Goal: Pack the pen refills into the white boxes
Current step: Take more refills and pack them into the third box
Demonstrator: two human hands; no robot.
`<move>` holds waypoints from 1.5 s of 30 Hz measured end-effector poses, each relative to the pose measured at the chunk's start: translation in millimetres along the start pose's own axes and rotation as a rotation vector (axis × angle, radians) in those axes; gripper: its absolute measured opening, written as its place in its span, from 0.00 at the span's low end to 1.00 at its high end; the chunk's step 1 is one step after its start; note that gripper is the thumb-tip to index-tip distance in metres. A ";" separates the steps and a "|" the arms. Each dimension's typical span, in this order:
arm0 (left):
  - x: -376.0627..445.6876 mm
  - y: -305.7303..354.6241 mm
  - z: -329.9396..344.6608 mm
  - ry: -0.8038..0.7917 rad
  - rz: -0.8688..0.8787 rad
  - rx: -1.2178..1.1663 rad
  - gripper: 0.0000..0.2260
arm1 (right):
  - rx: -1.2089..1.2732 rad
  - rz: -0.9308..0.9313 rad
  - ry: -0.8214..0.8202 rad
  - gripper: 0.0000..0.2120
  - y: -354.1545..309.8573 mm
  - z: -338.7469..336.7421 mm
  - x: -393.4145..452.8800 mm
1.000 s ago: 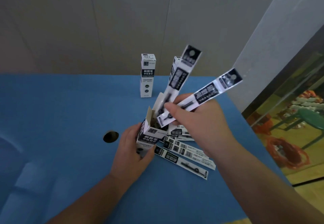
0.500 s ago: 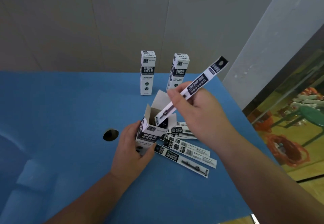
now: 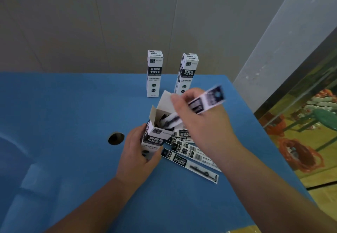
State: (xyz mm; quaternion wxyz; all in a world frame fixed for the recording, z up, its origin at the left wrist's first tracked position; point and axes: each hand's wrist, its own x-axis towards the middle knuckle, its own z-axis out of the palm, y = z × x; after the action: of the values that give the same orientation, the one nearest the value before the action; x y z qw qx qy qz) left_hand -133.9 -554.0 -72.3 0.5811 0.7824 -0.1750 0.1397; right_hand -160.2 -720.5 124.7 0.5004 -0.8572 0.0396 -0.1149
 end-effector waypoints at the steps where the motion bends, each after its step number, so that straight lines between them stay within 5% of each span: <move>1: -0.2 -0.4 -0.1 0.000 0.000 0.000 0.30 | -0.006 -0.027 0.027 0.19 -0.8 -0.2 0.2; 16: -0.1 1.2 -0.5 0.004 -0.003 0.008 0.30 | -0.270 -0.039 0.089 0.07 42.8 -11.5 8.6; 18: 1.0 0.8 -0.1 0.006 -0.019 0.021 0.30 | -0.507 0.068 -0.073 0.04 65.0 -17.0 8.7; 21: 2.2 1.2 -0.3 -0.004 -0.030 0.013 0.31 | -0.866 0.166 -0.416 0.24 99.4 -16.4 3.2; 23: 1.9 1.2 -1.0 -0.007 -0.023 0.000 0.31 | -0.931 0.180 -0.476 0.30 117.0 -13.1 -2.5; 28: 1.3 -2.1 -0.9 -0.036 -0.041 -0.023 0.31 | -0.937 0.167 -0.466 0.28 141.5 -10.6 -2.9; 33: 0.1 -2.1 -1.2 -0.049 -0.056 -0.043 0.31 | -0.864 0.219 -0.496 0.14 142.4 -10.6 2.1; 45: 1.5 6.7 -2.4 -0.020 -0.019 0.030 0.30 | -0.800 0.149 -0.432 0.17 111.6 -35.7 15.0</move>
State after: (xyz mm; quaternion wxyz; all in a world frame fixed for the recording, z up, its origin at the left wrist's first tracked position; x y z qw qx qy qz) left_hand -135.5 -553.7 -65.2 0.5688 0.7940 -0.1712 0.1292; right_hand -148.8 -808.9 47.1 0.1340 -0.9821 0.0369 0.1271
